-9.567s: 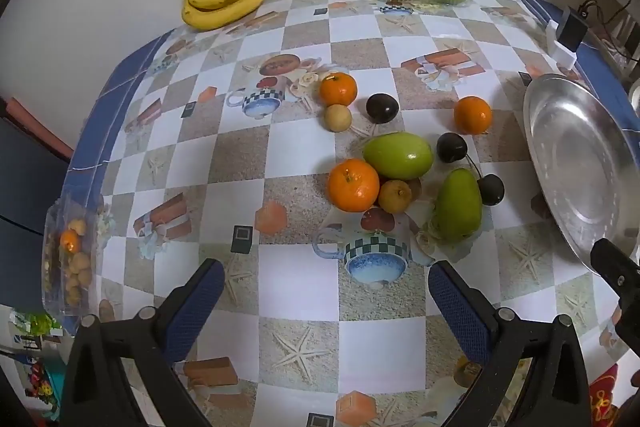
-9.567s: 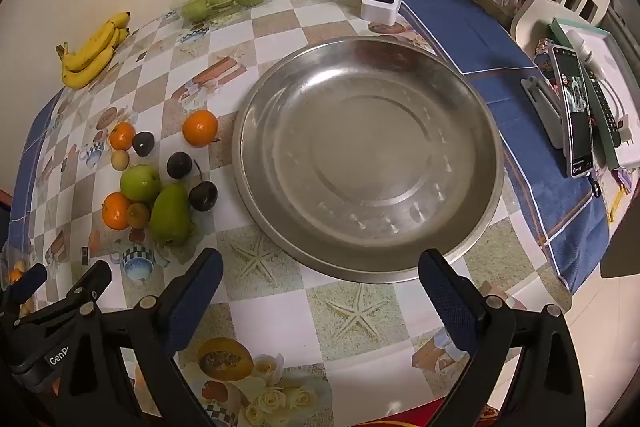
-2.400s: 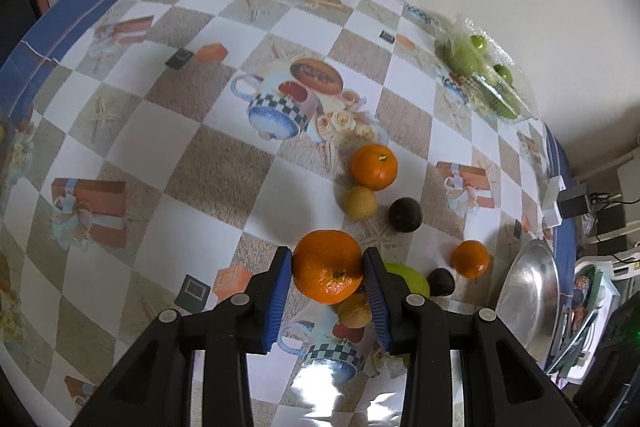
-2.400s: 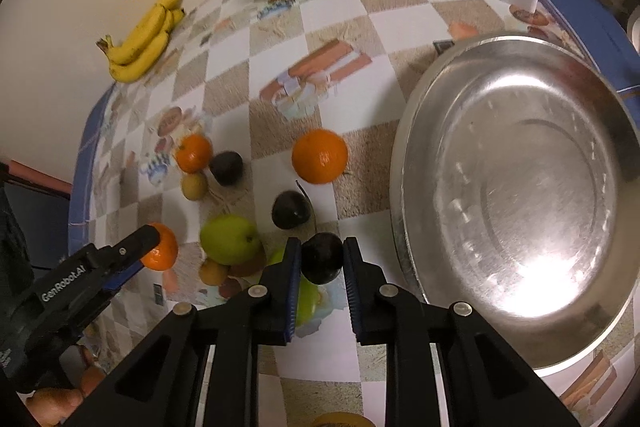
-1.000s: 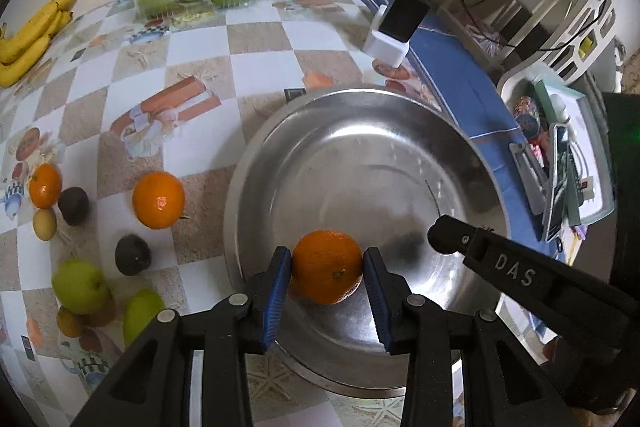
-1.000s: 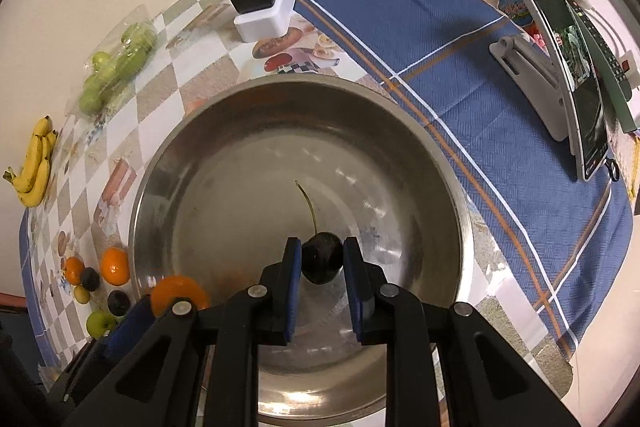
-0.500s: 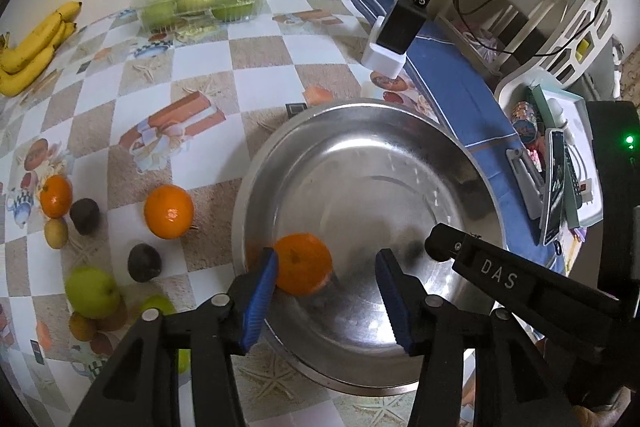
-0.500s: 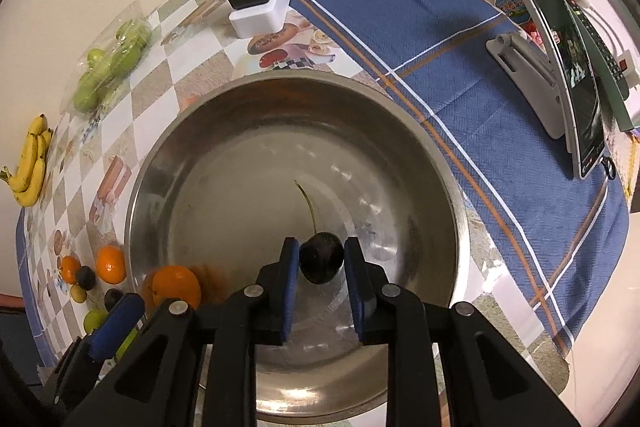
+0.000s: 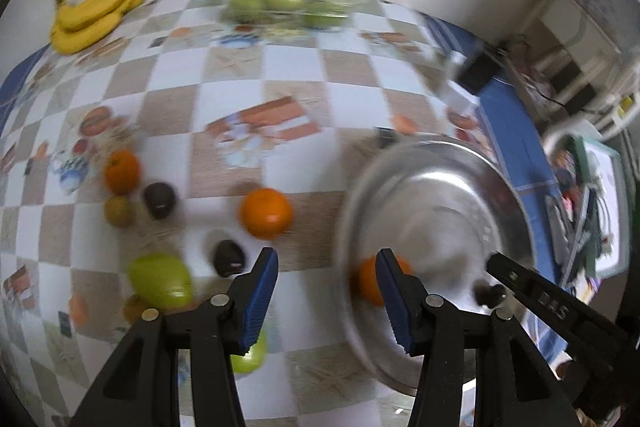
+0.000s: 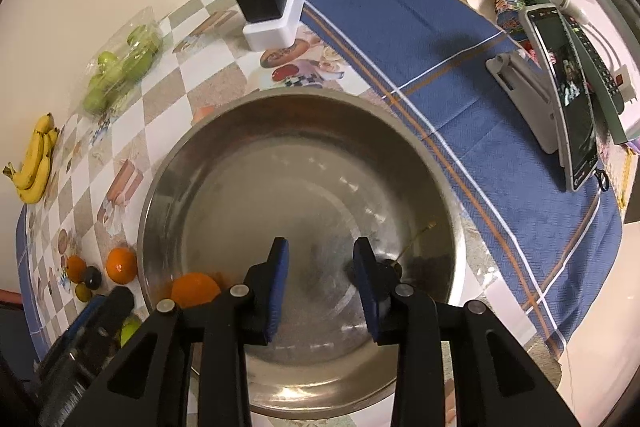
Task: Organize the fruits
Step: 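Carry the orange and plum into the steel bowl and open both tools, then withdraw both tools from the bowl back over the fruit pile, then grasp a small yellow fruit with the left tool while the right grasps a green mango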
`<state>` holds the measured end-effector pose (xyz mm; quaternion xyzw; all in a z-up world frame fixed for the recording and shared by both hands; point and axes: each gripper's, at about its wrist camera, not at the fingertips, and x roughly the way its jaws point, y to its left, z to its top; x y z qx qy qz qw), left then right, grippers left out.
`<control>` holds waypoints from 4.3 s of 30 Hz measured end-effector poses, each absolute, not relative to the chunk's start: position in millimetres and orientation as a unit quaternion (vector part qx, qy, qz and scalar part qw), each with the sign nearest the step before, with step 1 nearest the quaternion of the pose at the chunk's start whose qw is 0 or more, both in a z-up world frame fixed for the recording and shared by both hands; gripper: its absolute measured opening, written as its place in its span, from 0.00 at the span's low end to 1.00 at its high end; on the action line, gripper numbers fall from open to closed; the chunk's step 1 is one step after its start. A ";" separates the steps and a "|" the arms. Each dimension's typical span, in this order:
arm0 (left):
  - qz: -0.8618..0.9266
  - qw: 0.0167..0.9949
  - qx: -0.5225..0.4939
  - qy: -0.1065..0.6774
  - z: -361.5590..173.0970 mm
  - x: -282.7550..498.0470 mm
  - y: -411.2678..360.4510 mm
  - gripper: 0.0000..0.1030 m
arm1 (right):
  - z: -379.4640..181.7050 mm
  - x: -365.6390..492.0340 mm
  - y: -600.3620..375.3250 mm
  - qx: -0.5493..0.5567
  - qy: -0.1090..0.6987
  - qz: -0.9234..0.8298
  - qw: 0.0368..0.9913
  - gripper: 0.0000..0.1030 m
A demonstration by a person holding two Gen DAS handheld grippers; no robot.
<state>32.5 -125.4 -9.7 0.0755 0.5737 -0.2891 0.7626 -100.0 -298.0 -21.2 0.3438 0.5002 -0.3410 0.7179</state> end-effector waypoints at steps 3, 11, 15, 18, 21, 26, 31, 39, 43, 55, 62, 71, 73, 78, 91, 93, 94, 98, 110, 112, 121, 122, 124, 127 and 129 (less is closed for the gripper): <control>-0.260 0.765 0.064 0.586 -17.1 43.1 -112.8 0.64 | -23.1 -95.1 -294.4 0.337 0.507 -0.334 0.720 0.43; -0.196 0.781 0.065 0.590 -28.4 58.4 -90.0 1.00 | -28.0 -83.8 -285.6 0.322 0.511 -0.314 0.732 0.80; -0.182 0.784 0.066 0.590 -32.3 61.9 -84.4 1.00 | -31.0 -81.5 -283.5 0.317 0.516 -0.309 0.733 0.88; -0.180 0.785 0.069 0.589 -33.0 63.9 -82.3 1.00 | -31.0 -79.9 -281.4 0.310 0.519 -0.306 0.735 0.91; -0.178 0.793 0.072 0.578 -28.2 64.4 -78.2 1.00 | -30.7 -78.9 -279.3 0.304 0.522 -0.305 0.736 1.00; -0.178 0.797 0.075 0.571 -22.1 68.0 -71.4 1.00 | -27.5 -76.5 -274.8 0.301 0.518 -0.301 0.742 1.00; -0.176 0.797 0.088 0.572 -17.3 73.3 -59.1 1.00 | -24.8 -72.2 -268.4 0.289 0.522 -0.294 0.747 1.00; -0.176 0.803 0.103 0.560 -5.5 86.4 -29.8 1.00 | -12.8 -63.7 -252.0 0.278 0.514 -0.263 0.768 1.00; -0.167 0.810 0.113 0.551 0.8 93.9 -12.0 1.00 | -9.0 -56.8 -236.5 0.272 0.512 -0.241 0.778 1.00; -0.121 0.830 0.110 0.533 16.8 111.3 42.8 1.00 | -3.8 -25.4 -174.2 0.252 0.521 -0.158 0.800 1.00; -0.112 0.837 0.085 0.529 20.9 112.4 61.1 1.00 | -9.2 -8.1 -143.1 0.240 0.537 -0.119 0.800 1.00; -0.120 0.808 0.046 0.575 -12.3 108.8 56.2 1.00 | -26.5 0.2 -127.2 0.229 0.558 -0.100 0.791 1.00; -0.126 0.803 0.047 0.580 -17.5 107.1 50.9 1.00 | -28.7 1.1 -125.5 0.225 0.561 -0.099 0.791 1.00; -0.133 0.798 0.043 0.587 -23.9 105.2 44.8 1.00 | -38.2 3.2 -125.2 0.221 0.573 -0.099 0.783 1.00; -0.158 0.772 0.046 0.614 -37.5 102.0 29.9 1.00 | -50.9 9.7 -122.7 0.199 0.590 -0.109 0.775 0.99; -0.163 0.765 0.041 0.622 -40.0 100.8 27.2 1.00 | -52.0 9.7 -122.8 0.198 0.592 -0.108 0.774 0.96; -0.165 0.762 0.037 0.625 -40.9 100.6 26.9 1.00 | -52.8 10.2 -121.9 0.197 0.593 -0.107 0.774 0.94; -0.174 0.752 0.029 0.636 -45.1 98.5 24.4 0.99 | -55.2 11.4 -119.0 0.188 0.596 -0.105 0.773 0.84; -0.207 0.734 0.046 0.645 -48.1 88.8 9.5 0.78 | -61.1 11.4 -119.6 0.199 0.606 -0.098 0.764 0.37; -0.210 0.732 0.045 0.647 -49.4 87.8 8.4 0.75 | -60.6 11.9 -119.7 0.203 0.606 -0.095 0.763 0.38; -0.228 0.719 0.050 0.654 -54.2 83.4 0.9 0.41 | -56.2 8.6 -123.8 0.217 0.605 -0.099 0.759 0.37; -0.231 0.718 0.048 0.655 -55.0 83.2 -0.4 0.39 | -55.2 8.1 -124.0 0.217 0.604 -0.099 0.760 0.37; -0.237 0.714 0.047 0.657 -56.1 82.1 -2.4 0.37 | -53.8 8.2 -124.5 0.220 0.602 -0.097 0.761 0.37; -0.240 0.712 0.047 0.658 -56.8 81.1 -3.6 0.35 | -53.4 6.9 -125.5 0.221 0.602 -0.098 0.761 0.37; -0.240 0.712 0.047 0.659 -58.5 81.5 -6.0 0.34 | -53.8 6.8 -125.2 0.222 0.603 -0.098 0.760 0.37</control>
